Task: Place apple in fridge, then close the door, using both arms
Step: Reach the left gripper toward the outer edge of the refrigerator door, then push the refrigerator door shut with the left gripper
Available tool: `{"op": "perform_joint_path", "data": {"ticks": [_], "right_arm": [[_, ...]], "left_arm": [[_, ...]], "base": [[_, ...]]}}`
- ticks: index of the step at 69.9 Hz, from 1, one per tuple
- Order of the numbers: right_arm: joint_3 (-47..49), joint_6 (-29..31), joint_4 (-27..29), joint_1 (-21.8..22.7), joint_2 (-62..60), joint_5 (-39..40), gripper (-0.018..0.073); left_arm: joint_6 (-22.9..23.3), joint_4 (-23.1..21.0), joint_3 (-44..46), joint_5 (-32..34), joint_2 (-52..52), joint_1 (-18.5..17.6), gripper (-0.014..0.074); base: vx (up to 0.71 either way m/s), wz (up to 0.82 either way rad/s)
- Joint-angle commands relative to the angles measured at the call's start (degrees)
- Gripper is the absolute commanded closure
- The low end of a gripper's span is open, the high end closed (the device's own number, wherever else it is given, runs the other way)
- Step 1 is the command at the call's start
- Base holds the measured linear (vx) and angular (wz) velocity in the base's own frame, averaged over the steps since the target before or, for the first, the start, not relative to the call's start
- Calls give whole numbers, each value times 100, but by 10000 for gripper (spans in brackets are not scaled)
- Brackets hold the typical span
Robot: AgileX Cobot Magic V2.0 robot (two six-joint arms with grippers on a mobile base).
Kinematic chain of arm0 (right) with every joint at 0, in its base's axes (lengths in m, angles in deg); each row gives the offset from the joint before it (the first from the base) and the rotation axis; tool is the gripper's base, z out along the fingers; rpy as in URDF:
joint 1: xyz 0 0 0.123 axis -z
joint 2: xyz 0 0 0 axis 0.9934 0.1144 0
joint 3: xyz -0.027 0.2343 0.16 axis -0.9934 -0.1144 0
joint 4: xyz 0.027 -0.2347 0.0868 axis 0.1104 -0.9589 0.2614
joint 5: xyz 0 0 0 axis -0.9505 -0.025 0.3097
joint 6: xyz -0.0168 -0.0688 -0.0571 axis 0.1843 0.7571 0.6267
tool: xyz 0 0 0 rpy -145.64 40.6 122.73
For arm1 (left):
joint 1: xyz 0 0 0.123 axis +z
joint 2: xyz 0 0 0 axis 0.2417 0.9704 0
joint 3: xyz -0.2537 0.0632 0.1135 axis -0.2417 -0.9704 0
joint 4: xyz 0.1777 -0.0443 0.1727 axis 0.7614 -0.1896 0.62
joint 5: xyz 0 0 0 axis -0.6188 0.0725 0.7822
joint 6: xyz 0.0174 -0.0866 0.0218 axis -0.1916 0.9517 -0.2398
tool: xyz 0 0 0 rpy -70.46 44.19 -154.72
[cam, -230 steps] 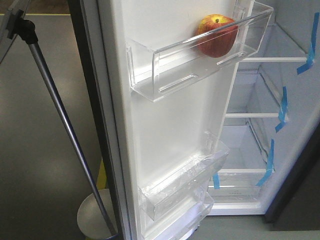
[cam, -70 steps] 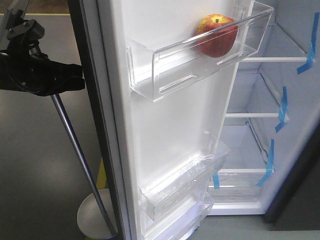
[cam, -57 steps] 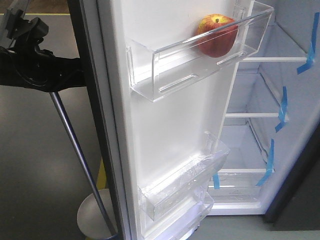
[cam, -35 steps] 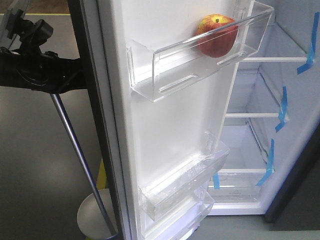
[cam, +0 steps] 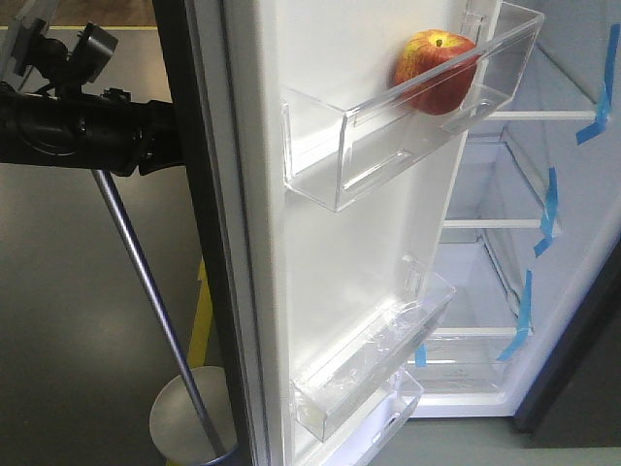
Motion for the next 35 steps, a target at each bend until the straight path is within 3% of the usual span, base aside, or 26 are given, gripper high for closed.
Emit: {"op": "perform_joint_path", "data": {"ticks": [1, 24, 35], "right_arm": [[121, 0, 14, 22, 88, 315, 568], [121, 0, 14, 22, 88, 306, 568], [121, 0, 14, 22, 88, 306, 568]], "left_arm": [[-163, -688, 185, -173, -254, -179, 603], [-582, -1393, 185, 25, -254, -1274, 603], [-769, -1466, 185, 270, -254, -1984, 603]], "base": [[0, 0], [0, 0], [0, 0]]}}
